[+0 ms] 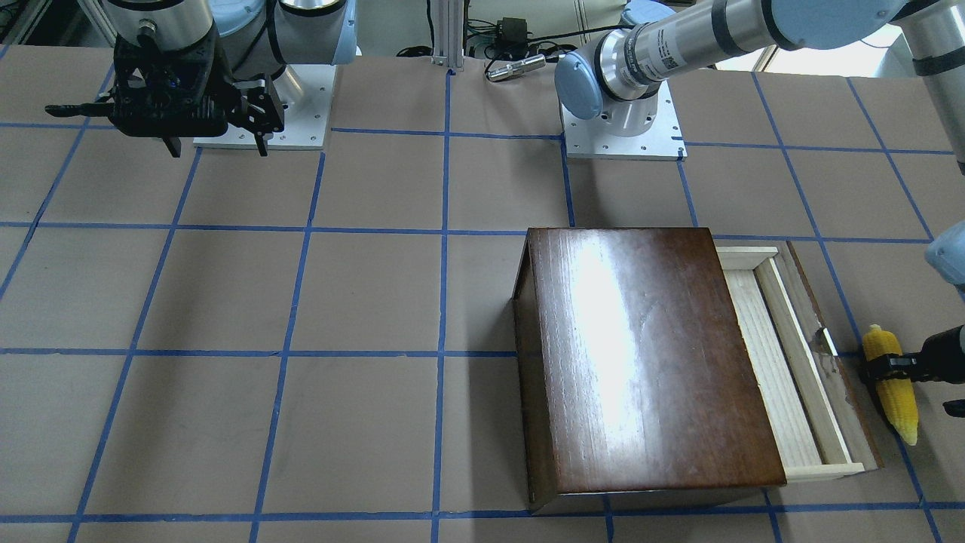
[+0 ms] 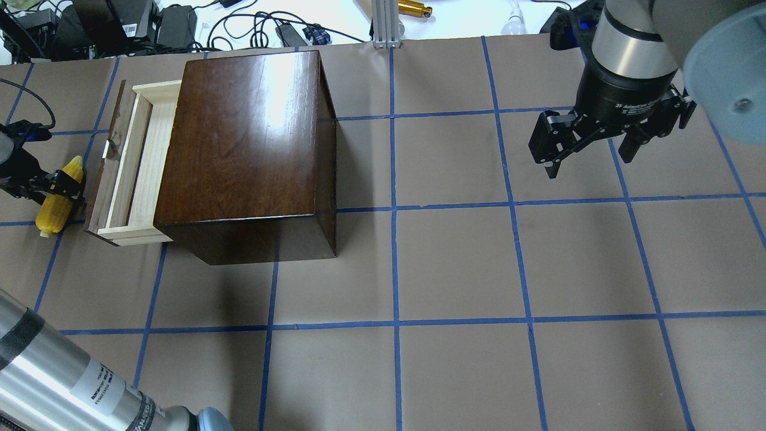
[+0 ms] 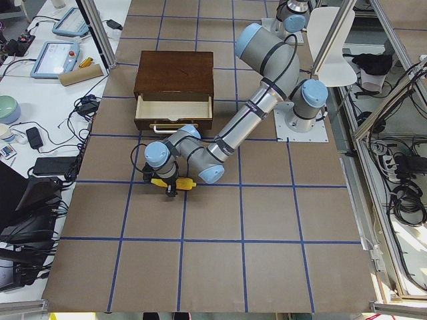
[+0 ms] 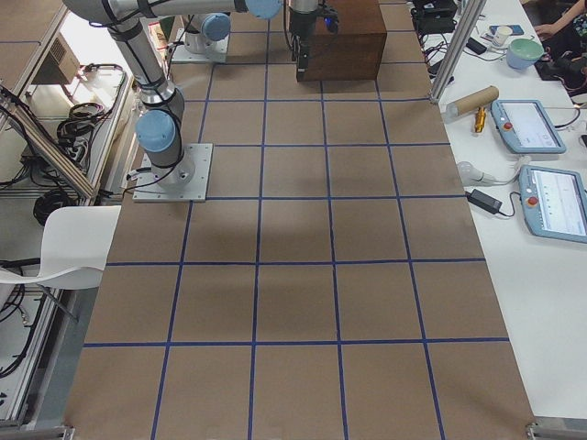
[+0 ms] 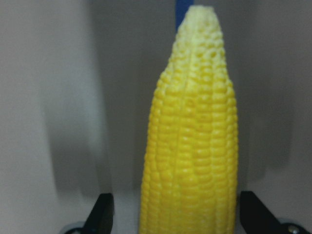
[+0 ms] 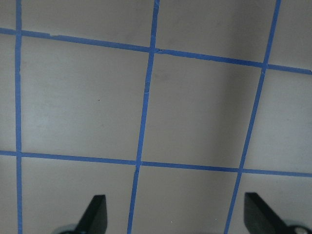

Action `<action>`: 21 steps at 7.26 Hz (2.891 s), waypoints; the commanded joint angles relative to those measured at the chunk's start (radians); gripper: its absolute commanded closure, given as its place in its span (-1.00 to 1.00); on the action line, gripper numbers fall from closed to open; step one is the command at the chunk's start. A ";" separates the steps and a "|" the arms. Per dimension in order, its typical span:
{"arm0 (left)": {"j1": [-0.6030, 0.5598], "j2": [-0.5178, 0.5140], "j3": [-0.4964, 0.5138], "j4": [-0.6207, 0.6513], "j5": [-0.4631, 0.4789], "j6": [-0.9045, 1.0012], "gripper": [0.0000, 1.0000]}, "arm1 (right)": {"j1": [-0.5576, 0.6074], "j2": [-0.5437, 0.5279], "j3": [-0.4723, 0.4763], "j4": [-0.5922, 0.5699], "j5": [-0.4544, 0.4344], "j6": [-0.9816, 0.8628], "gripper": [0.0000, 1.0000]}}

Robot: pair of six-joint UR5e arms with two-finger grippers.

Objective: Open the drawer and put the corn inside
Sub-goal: 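Close the left gripper on the corn cob and lift it, then carry the corn over the open drawer and lower it inside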

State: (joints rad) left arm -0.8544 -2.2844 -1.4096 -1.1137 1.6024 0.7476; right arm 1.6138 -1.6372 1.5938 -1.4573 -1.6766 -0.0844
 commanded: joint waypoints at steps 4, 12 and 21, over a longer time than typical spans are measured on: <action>0.000 0.006 0.000 0.002 -0.001 0.002 1.00 | 0.000 0.000 0.000 0.000 0.000 0.000 -1.00; -0.076 0.238 0.014 -0.174 -0.044 -0.037 1.00 | 0.000 0.000 0.000 0.000 0.002 0.000 -1.00; -0.373 0.362 -0.057 -0.273 -0.050 -0.448 1.00 | 0.000 0.000 0.000 0.000 0.002 0.000 -1.00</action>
State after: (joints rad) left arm -1.2248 -1.9216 -1.4536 -1.3915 1.5511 0.3069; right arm 1.6137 -1.6376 1.5938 -1.4573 -1.6751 -0.0844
